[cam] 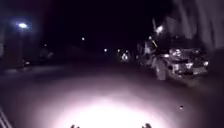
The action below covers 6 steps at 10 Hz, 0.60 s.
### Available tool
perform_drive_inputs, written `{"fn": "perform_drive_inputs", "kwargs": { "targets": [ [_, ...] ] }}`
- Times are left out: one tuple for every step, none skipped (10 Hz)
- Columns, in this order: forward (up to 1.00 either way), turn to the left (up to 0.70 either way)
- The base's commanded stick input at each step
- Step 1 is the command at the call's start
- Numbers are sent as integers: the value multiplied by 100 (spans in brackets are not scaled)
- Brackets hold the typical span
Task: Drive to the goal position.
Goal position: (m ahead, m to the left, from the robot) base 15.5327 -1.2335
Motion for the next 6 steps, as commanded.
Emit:
{"fn": "perform_drive_inputs", "kwargs": {
  "targets": [
    [70, 0],
    [70, 0],
    [70, 0],
    [70, 0],
    [70, 0],
    [70, 0]
  ]
}}
